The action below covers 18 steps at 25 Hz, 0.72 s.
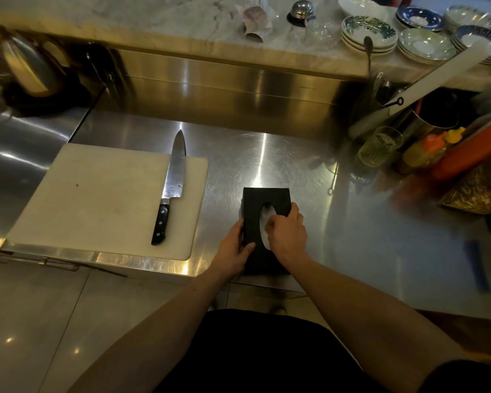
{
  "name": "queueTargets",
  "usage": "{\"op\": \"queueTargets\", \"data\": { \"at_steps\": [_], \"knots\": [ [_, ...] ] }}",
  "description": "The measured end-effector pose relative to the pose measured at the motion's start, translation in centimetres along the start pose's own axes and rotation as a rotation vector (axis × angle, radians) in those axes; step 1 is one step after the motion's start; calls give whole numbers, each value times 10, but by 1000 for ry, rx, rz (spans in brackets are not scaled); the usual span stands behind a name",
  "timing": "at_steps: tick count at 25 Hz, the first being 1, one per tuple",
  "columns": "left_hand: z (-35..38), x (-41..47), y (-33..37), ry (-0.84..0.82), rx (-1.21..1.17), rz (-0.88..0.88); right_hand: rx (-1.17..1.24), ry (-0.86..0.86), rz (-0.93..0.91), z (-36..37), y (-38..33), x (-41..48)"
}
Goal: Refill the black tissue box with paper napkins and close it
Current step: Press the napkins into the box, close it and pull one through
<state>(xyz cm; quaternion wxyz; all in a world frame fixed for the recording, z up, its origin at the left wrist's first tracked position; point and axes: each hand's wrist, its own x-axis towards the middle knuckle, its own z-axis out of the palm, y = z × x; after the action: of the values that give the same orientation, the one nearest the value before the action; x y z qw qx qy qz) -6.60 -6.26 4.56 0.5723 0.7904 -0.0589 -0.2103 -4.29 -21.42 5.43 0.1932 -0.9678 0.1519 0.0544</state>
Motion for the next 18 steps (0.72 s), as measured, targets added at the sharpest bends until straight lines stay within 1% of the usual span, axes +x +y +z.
{"op": "queueTargets", "data": {
  "at_steps": [3,7,11,15,18],
  "knots": [
    [-1,0,0,3,-11,-1,260,2,31,-2,0,-3],
    [1,-1,-5,5,-40,-27,483,44,15,-6,-1,-7],
    [1,1,-10,0,-62,-36,629,81,23,-13,-1,-10],
    [2,2,-11,-2,-66,-57,723,109,46,-17,8,-11],
    [3,2,-11,-2,-74,-77,820,83,121,-17,12,-11]
  ]
}}
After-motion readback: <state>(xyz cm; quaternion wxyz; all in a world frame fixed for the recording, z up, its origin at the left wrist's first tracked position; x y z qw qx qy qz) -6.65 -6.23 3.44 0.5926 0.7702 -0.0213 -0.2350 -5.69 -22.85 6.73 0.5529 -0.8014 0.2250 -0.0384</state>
